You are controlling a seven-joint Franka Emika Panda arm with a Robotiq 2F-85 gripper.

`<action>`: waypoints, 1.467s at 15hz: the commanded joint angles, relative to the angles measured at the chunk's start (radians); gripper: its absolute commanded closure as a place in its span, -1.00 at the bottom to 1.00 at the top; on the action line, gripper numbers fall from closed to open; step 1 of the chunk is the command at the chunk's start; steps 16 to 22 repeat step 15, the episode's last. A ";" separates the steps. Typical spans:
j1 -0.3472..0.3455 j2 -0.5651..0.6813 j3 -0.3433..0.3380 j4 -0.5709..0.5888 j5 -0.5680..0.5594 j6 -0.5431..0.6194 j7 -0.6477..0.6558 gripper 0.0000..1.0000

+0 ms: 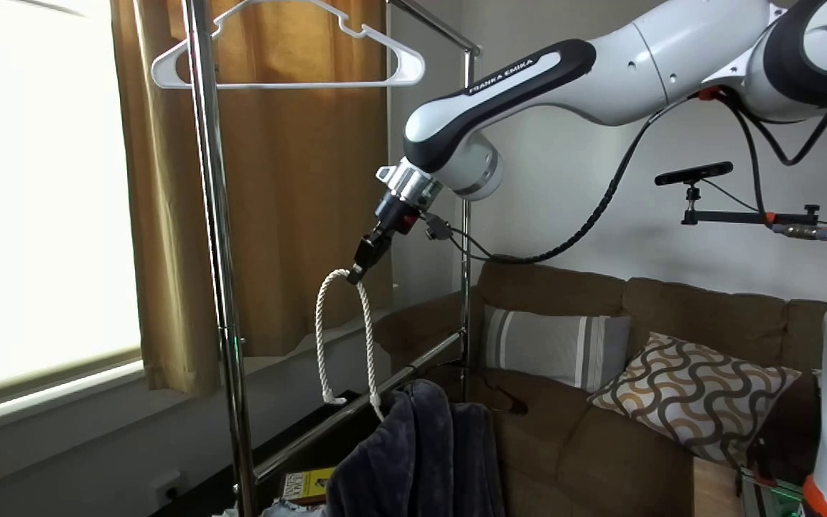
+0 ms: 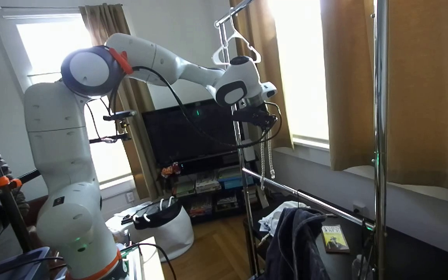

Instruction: Remove the rope from the white coat hanger and hang it on the bottom railing

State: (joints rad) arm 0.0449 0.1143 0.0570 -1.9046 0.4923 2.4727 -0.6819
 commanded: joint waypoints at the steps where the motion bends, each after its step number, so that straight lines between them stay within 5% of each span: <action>1: -0.019 0.068 0.031 0.031 0.040 -0.014 0.008 0.94; 3: -0.026 0.099 0.048 0.046 0.055 -0.029 0.009 0.94; 5: -0.035 0.124 0.067 0.063 0.075 -0.065 0.010 0.27; 11: -0.051 0.107 0.081 0.064 0.097 -0.037 0.015 -0.63; 14: -0.072 0.078 0.101 0.069 0.143 0.026 -0.119 -0.99; 15: -0.055 0.109 0.085 0.086 0.097 0.003 -0.043 -0.71; 22: -0.055 0.109 0.085 0.086 0.097 0.003 -0.043 -0.71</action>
